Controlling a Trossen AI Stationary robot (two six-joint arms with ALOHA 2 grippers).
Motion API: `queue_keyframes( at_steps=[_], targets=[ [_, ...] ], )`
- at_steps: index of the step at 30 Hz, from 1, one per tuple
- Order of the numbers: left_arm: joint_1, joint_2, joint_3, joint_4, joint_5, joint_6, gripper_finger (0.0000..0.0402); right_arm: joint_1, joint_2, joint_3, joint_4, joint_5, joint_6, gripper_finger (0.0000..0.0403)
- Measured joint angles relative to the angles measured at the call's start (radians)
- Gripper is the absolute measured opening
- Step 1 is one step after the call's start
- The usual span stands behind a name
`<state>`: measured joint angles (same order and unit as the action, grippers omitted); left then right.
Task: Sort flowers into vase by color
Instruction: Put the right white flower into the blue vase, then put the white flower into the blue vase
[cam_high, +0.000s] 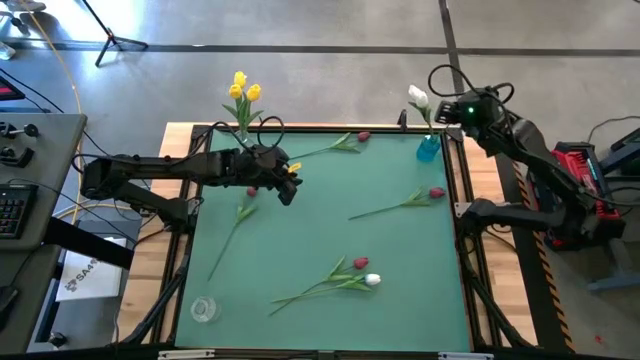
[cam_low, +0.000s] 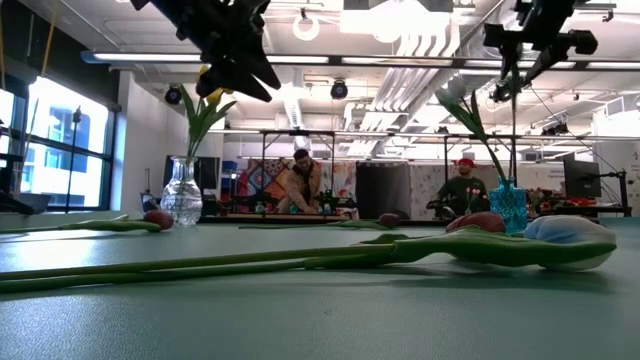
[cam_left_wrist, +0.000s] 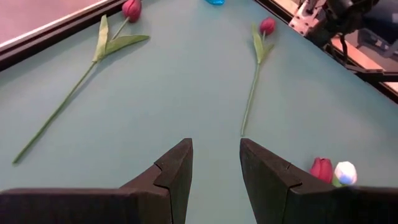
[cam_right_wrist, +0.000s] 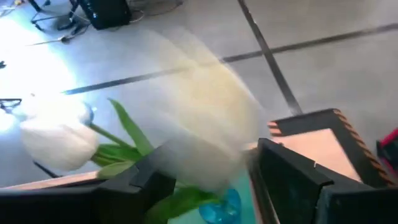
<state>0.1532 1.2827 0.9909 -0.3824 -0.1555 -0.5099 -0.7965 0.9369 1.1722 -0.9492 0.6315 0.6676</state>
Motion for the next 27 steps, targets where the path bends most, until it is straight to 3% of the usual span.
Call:
queue_keyframes(
  at_steps=[2, 6, 13, 18, 27],
  targets=[
    [0.000, 0.000, 0.000, 0.001, 0.000, -0.016, 0.0121, -0.001, -0.001, 0.001, 0.014, -0.012, -0.055, 0.0210],
    [-0.002, 0.000, 0.000, 0.024, 0.001, -0.039, 0.0121, -0.011, 0.019, 0.002, 0.039, -0.137, -0.200, 0.0210],
    [-0.017, 0.000, 0.000, 0.025, 0.037, -0.092, 0.0121, 0.041, -0.006, 0.002, 0.038, -0.112, -0.118, 0.0210],
    [-0.047, -0.007, 0.000, -0.124, -0.062, -0.138, 0.0113, 0.090, -0.083, 0.002, 0.173, -0.073, -0.152, 0.0210],
    [-0.076, -0.032, 0.000, -0.344, -0.069, -0.233, 0.0101, 0.103, -0.192, 0.002, 0.338, -0.187, -0.205, 0.0210]
  ],
)
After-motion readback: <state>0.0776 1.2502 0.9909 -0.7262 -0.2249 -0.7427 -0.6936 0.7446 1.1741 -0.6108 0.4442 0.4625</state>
